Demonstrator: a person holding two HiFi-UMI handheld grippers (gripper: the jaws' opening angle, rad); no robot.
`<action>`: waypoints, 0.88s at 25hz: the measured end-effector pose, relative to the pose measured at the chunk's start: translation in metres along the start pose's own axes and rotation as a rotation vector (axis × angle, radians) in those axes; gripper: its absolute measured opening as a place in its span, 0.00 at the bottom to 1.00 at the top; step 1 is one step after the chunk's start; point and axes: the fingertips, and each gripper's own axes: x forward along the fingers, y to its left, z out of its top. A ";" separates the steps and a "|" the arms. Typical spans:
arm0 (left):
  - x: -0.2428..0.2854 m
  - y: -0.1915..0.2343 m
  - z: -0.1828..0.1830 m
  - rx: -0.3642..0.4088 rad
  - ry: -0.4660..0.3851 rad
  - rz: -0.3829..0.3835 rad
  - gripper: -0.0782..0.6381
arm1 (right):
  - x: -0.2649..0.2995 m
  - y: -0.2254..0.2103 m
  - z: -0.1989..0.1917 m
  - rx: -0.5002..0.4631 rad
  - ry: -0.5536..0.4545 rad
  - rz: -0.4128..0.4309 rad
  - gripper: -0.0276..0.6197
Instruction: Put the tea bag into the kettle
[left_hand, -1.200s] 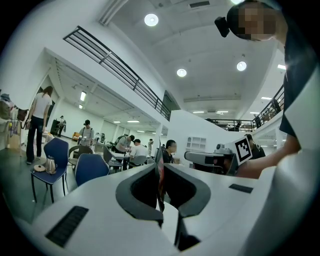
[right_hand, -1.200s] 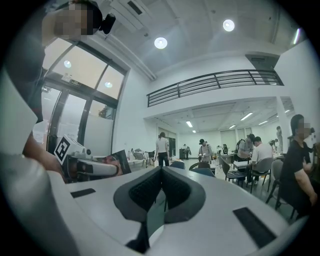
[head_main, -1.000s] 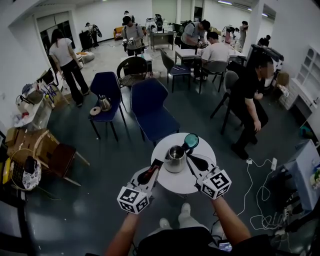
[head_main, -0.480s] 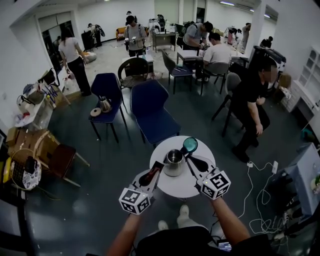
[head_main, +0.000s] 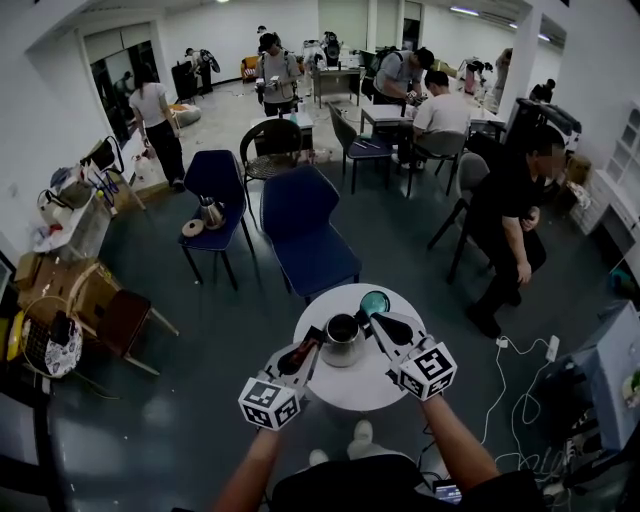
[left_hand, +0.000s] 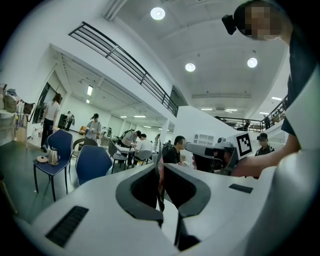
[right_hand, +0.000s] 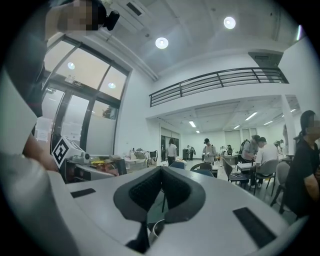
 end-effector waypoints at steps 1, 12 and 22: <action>0.006 0.001 -0.002 -0.001 0.004 0.004 0.15 | 0.002 -0.006 0.000 0.001 -0.003 0.004 0.07; 0.074 0.014 -0.025 0.052 0.101 0.029 0.15 | 0.017 -0.066 -0.001 0.013 -0.027 0.033 0.07; 0.137 0.028 -0.063 0.129 0.300 0.000 0.15 | 0.025 -0.114 -0.005 0.025 -0.030 0.043 0.07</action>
